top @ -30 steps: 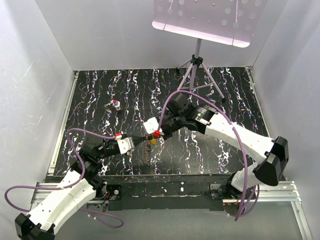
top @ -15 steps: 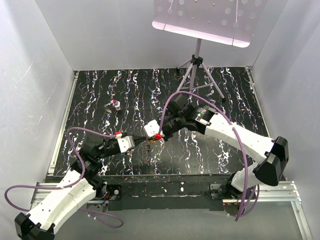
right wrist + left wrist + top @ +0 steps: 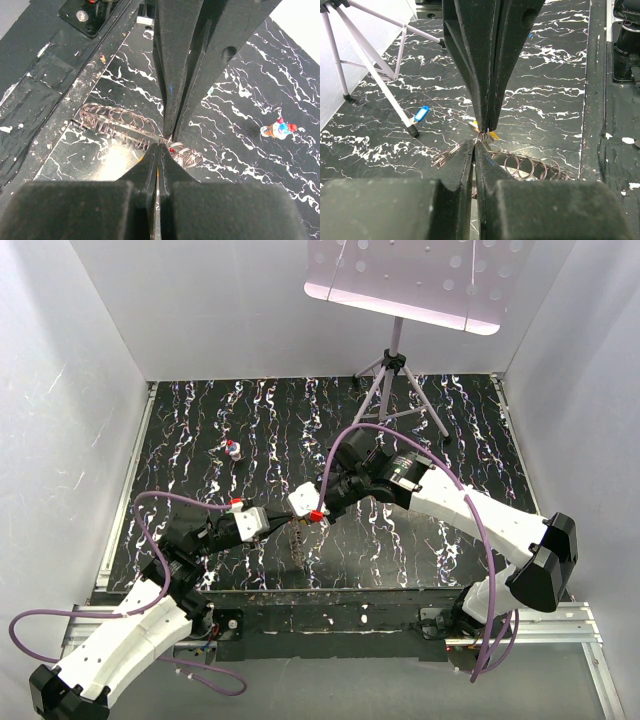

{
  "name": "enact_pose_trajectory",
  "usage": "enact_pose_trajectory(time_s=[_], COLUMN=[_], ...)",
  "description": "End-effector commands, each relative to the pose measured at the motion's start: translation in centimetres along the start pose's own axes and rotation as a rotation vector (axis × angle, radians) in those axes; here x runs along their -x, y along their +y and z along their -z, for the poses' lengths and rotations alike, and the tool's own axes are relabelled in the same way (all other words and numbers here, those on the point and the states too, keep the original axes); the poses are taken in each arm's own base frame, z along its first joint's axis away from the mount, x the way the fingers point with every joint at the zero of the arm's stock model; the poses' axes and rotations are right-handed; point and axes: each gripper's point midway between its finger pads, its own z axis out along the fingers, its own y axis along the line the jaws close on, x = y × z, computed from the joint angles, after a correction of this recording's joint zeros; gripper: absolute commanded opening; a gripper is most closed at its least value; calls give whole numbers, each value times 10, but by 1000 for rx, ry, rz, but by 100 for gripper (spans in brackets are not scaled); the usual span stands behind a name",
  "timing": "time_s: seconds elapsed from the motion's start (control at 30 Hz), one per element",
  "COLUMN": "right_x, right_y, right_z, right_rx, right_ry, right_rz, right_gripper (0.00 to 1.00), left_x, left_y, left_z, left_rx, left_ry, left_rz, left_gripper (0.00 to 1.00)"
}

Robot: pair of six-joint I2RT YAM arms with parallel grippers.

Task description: Put the keys on the keyring

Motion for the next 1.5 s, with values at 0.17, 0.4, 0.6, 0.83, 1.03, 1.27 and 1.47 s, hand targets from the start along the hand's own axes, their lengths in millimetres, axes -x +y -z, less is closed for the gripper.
enact_pose_trajectory(time_s=[0.17,0.4,0.6,0.83,1.03,1.27,1.47], right_x=[5,2,2,0,3,3,1], right_y=[3,0,-2,-8,-9,-7,-5], right_z=[5,8,10,13,16,17,17], right_rx=[-23,-55,-77,-116,-128,-143,-155], right_ry=[-2,3,1,5,-3,-14,-18], right_rz=[33,38,50,58,70,80,80], right_gripper=[1,1,1,1,1,1,1], left_x=[46,55,66,70,68,53,43], left_y=[26,32,33,36,36,32,30], left_z=[2,2,3,7,10,12,10], left_rx=[100,124,147,191,213,229,231], left_ry=[-116,-164,-249,-322,-368,-329,-306], left_rz=[12,91,222,349,431,437,438], left_gripper=[0,0,0,0,0,0,0])
